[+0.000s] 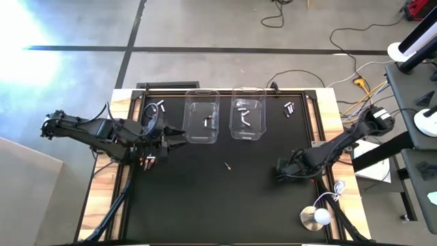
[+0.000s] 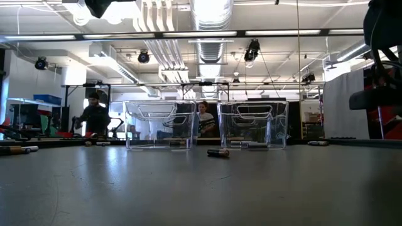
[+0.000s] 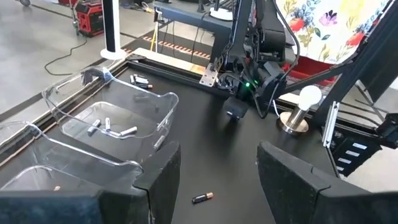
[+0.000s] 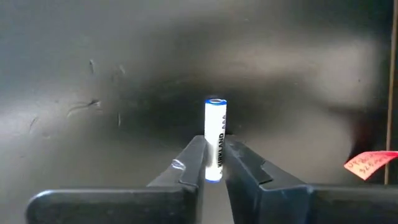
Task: Sort batteries
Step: Put the white battery into the right transparent bin
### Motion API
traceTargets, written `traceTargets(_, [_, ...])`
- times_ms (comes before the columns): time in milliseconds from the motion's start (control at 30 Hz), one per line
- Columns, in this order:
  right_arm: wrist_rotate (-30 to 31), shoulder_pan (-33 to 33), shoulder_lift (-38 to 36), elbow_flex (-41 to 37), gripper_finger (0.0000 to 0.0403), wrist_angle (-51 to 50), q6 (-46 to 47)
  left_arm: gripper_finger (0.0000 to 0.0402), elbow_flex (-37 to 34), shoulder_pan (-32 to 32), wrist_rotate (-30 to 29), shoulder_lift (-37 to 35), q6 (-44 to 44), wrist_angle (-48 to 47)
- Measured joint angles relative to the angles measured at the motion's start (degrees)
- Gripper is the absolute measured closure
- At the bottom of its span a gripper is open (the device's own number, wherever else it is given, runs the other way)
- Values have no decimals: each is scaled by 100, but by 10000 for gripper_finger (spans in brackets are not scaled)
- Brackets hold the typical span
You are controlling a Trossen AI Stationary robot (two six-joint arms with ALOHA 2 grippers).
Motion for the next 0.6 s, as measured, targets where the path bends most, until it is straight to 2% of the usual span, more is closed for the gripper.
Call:
traceTargets(133, [112,-22,0,-15,383,40,-385,212,-2,-87,48,-19,3,397])
traceTargets(200, [137,-35,-2,49,383,24,-605,212,-2,-162,253,-106,33,719])
traceTargets(300, [332,-50,53,443,383,-244,-1138,212,-2,-319,447,-296,75,1077])
traceTargets(367, [401,-135,60,951,383,-796,-1608,212,-2,-413,451,-432,87,1268])
traceTargets(500, [472,-570,94,2030,384,-1971,-3005,212,-2,-510,453,-731,366,1749])
traceTargets(600, [565,-1187,37,2862,384,-2144,-4746,212,-2,-510,452,-903,623,2139])
